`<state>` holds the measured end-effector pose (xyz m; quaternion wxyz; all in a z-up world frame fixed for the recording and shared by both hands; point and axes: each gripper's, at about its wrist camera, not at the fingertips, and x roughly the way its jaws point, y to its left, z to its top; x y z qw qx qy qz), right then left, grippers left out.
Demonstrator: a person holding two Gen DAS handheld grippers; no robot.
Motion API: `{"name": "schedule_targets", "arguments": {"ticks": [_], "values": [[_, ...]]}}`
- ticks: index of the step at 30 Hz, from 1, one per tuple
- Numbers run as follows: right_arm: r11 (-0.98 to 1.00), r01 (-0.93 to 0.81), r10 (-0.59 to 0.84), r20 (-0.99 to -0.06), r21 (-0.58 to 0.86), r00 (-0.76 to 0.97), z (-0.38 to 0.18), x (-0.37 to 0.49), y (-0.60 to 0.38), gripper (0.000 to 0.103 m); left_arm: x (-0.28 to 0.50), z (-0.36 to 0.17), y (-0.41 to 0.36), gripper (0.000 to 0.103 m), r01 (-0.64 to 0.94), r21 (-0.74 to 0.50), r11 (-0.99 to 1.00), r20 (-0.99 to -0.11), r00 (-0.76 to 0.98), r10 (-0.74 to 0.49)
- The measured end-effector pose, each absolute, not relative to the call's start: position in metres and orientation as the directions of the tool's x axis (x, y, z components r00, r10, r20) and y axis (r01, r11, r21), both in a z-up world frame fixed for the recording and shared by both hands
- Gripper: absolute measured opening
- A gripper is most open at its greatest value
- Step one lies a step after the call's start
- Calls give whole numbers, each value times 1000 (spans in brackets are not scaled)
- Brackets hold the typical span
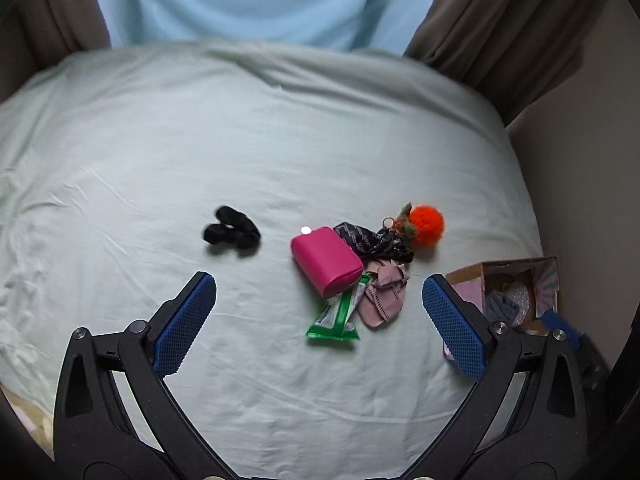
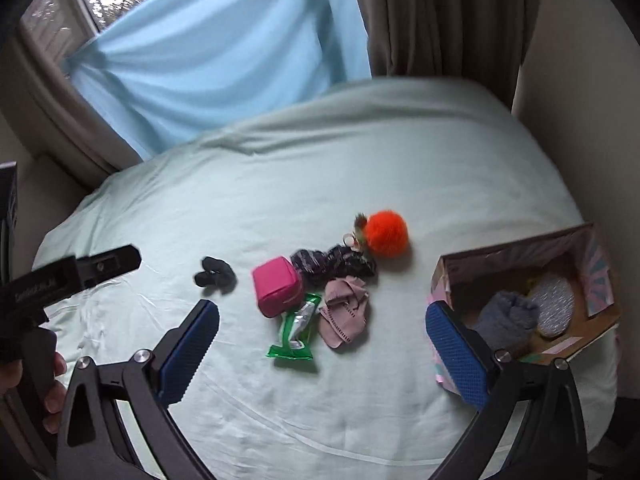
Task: Organize soft objects
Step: 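Grasp the pink pouch with the left tool while the right grasps the pink fabric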
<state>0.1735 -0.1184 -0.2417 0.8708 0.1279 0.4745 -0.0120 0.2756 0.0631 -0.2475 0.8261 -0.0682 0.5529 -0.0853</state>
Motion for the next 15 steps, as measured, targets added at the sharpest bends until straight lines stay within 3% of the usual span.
{"name": "schedule_targets", "arguments": {"ticks": [10,15], "values": [[923,286,109,-886,259,452,-326,219,-131,103,349,-369,17,103,36,-208,978,-971,116,-211],[901,374,70,-926,219,372,-370,235,-135,88,370,-425,-6,103,73,-171,983,-985,1,-171]]}}
